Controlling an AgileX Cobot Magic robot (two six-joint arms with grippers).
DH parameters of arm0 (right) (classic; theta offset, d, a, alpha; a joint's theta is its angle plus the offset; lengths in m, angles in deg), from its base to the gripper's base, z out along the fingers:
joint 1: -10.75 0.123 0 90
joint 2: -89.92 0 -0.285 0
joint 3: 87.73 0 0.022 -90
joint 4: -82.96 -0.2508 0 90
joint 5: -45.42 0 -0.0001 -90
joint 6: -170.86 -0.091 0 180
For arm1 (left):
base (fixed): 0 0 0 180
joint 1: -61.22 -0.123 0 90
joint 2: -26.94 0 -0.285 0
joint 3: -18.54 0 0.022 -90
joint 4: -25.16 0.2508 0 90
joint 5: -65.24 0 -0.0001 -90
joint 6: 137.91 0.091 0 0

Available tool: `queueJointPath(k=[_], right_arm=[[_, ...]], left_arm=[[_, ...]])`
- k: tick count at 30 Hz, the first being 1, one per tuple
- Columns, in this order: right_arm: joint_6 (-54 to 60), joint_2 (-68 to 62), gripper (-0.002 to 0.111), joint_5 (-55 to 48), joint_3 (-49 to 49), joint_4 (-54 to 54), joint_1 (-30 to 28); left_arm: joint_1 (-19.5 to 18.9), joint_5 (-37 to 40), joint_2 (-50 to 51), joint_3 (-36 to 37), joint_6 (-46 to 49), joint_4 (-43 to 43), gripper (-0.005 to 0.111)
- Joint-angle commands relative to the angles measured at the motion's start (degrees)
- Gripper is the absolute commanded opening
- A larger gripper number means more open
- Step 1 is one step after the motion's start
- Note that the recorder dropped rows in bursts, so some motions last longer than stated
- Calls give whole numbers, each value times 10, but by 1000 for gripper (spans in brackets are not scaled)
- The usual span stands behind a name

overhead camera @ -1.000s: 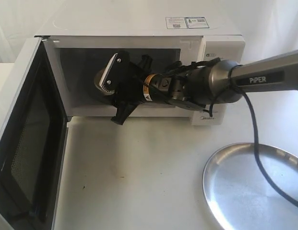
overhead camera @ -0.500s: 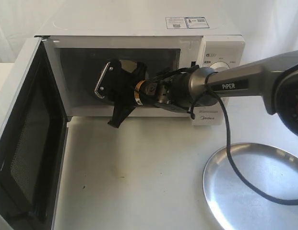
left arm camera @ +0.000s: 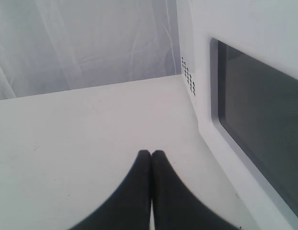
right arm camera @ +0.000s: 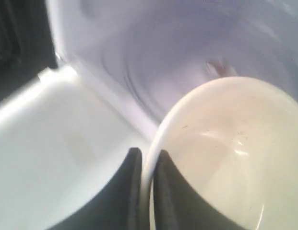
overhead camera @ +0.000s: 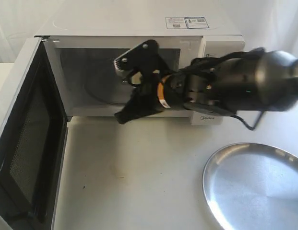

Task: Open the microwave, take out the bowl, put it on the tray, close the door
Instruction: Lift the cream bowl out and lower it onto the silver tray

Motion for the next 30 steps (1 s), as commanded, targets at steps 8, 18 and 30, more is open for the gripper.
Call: queueJointPath(k=[8, 18, 30], right_arm=[[-106, 248, 0, -186, -293, -7, 17], [-333, 223, 2, -205, -395, 166, 17], [-342, 319, 32, 58, -383, 184, 18]], left_arm=[[1, 1, -1, -2, 0, -4, 0], [1, 1, -1, -2, 0, -4, 0], [1, 1, -1, -2, 0, -4, 0]])
